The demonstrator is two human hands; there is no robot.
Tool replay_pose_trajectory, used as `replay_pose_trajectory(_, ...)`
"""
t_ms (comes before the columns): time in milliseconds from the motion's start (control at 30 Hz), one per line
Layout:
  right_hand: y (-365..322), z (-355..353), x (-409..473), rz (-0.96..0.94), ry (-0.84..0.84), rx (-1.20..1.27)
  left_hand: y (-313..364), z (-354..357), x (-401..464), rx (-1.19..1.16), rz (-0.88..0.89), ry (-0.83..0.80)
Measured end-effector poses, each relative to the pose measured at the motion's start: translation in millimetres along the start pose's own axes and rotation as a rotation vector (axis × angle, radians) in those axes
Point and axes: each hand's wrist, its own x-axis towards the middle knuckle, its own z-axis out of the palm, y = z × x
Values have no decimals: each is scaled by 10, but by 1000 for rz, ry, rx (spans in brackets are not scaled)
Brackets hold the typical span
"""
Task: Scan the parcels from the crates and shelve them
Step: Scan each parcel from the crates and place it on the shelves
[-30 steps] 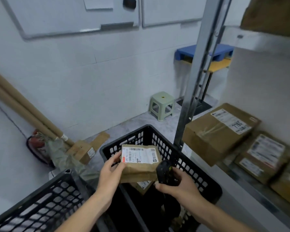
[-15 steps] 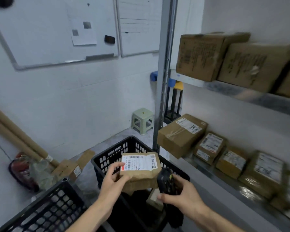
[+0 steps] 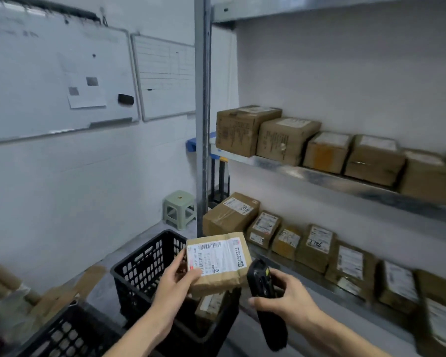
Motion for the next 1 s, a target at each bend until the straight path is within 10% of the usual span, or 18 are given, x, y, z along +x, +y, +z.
replay_pose_trajectory(667, -606, -2540, -2544, -8, 490, -141, 1622, 2629, -1253, 185, 298, -479)
replay_pose_trajectory(1000, -403, -3745, -4132, 230, 619, -698, 1724, 4422, -2426, 229, 432, -601)
